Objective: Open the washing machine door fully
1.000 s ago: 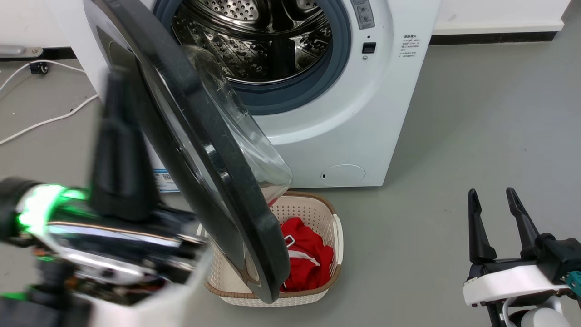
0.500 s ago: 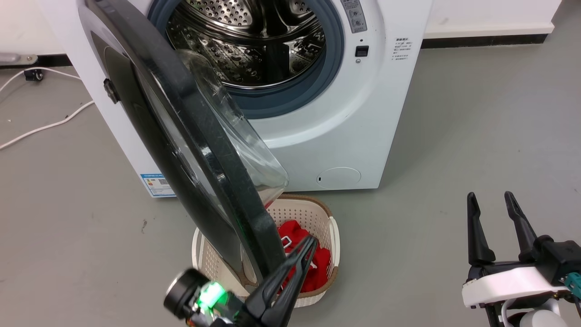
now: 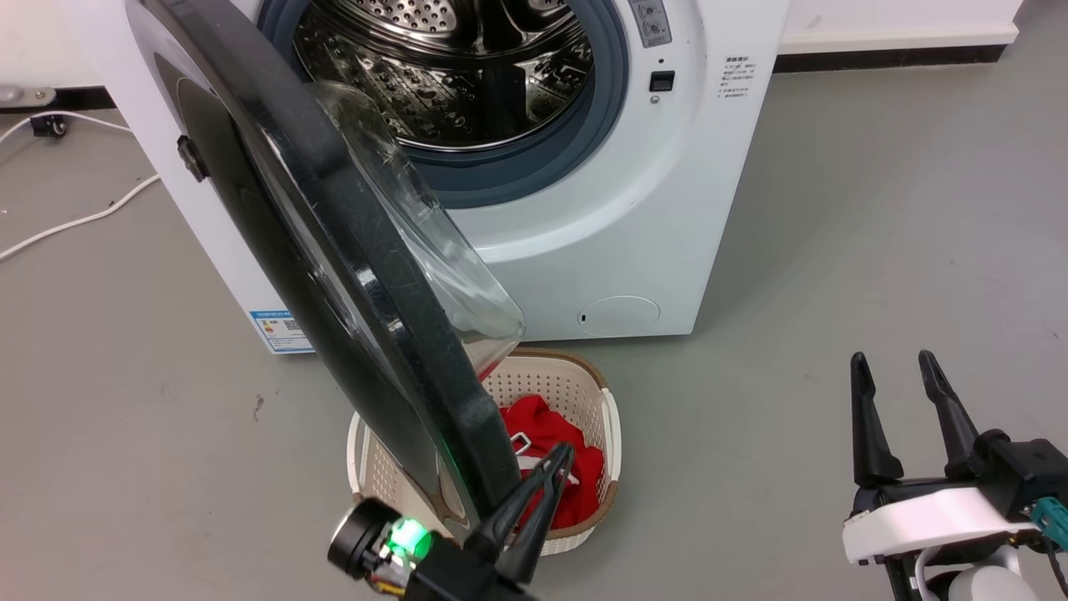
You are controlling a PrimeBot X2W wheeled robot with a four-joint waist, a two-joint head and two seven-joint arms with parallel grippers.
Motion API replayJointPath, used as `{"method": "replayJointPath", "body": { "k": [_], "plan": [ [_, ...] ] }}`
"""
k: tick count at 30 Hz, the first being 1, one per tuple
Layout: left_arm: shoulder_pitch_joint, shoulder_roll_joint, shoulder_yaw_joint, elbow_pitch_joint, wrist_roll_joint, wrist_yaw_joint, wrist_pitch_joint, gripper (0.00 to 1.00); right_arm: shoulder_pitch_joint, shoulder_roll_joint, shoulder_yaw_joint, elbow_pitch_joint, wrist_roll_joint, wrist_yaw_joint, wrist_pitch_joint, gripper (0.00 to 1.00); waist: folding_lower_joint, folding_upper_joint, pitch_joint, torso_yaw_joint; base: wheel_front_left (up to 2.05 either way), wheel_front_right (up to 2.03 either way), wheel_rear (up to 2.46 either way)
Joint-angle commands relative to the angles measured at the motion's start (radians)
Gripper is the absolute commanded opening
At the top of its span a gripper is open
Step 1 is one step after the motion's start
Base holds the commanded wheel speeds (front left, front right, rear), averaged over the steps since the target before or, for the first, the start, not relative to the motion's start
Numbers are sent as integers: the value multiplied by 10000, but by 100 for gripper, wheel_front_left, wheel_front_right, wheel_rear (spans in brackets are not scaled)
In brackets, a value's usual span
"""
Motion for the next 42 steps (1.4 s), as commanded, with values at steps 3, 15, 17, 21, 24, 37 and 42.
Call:
{"method": "replayJointPath", "body": {
  "k": [3,15,17,21,24,37,42],
  "plan": [
    [-588,-253,113,204,84,140,-23,0,-130,15,13,63,80,-4,-26,100,0,0,76,-46,0,0,0],
    [-1181,-568,507,1141,-66,861,3,0,-142,15,235,308,249,-4,-24,100,0,0,126,-134,0,0,0],
    [-1072,-571,560,1088,-59,925,3,0,-131,15,256,342,268,-4,-24,100,0,0,132,-107,0,0,0],
    [-755,-547,710,948,-58,1067,6,0,-70,15,293,411,281,-4,-17,100,0,0,91,8,0,0,0],
    [-468,-503,852,702,-28,1222,6,0,-7,15,315,414,260,-6,29,100,0,0,76,216,0,0,0],
    [845,-402,851,-479,112,1553,-1,0,220,13,178,143,4,-6,380,100,0,0,64,1769,0,0,0],
    [1248,-351,1103,-740,53,1781,0,0,334,12,-14,-107,-84,-6,501,100,0,0,131,2500,0,0,0]
  ]
}}
